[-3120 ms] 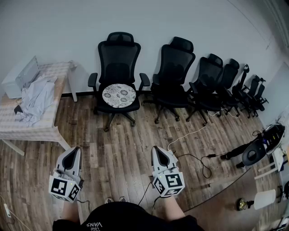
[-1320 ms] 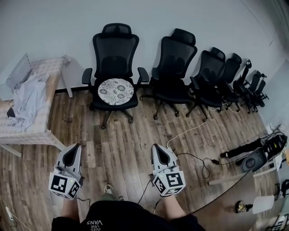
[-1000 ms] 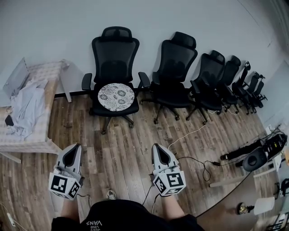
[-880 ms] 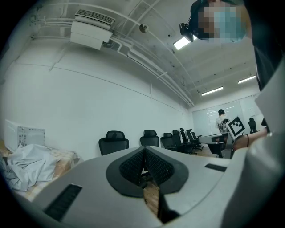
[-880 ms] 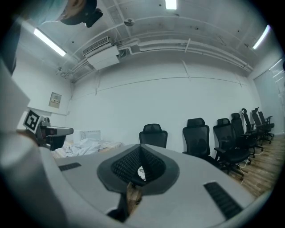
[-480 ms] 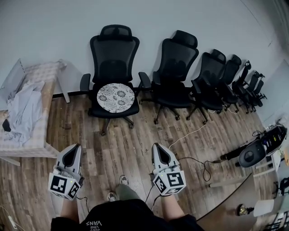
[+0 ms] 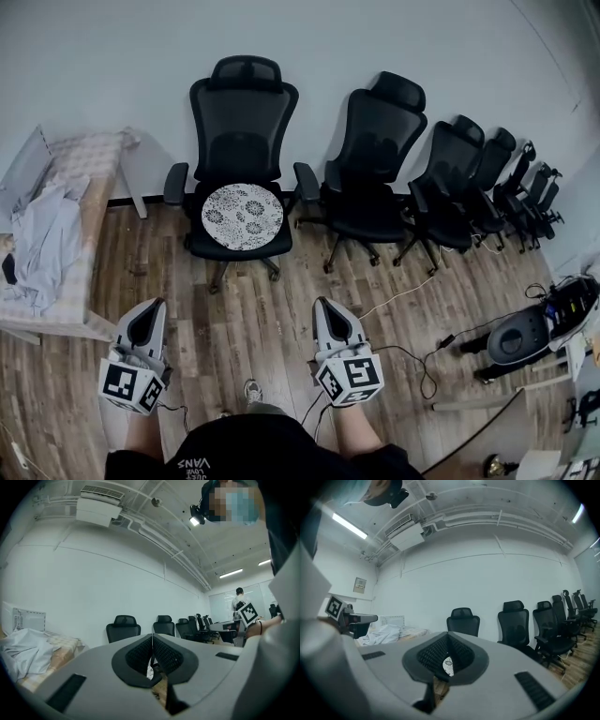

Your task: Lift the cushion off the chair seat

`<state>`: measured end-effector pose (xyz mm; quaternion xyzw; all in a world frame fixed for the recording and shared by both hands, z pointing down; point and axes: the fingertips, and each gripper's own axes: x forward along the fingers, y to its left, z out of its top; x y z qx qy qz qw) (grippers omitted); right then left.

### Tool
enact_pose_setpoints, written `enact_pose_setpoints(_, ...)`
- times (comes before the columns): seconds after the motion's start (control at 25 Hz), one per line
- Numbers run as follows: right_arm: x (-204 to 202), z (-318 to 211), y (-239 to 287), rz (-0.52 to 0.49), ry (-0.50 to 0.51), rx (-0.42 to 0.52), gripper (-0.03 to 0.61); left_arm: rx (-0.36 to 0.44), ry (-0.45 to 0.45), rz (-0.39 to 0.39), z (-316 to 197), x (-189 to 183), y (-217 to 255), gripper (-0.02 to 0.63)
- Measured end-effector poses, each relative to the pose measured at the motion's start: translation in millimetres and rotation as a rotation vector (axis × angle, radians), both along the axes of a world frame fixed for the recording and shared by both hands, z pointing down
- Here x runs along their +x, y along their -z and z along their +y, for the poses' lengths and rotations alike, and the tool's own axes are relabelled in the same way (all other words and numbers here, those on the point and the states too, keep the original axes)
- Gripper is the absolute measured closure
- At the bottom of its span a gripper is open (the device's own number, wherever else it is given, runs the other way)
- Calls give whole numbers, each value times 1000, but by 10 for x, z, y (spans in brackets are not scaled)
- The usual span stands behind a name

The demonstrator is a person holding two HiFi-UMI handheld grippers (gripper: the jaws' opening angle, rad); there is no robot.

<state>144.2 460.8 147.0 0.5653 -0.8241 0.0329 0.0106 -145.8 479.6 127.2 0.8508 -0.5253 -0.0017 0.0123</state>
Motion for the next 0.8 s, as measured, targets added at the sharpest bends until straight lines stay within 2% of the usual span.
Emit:
enact_pose_setpoints(0.44, 344, -779, -95, -4, 55, -26, 561, -3, 49, -7, -679, 370, -3, 600)
enact_pose_setpoints(0.8, 330, -1262, -190, -8, 57, -41, 561, -32, 57, -8, -1141, 349, -124, 600)
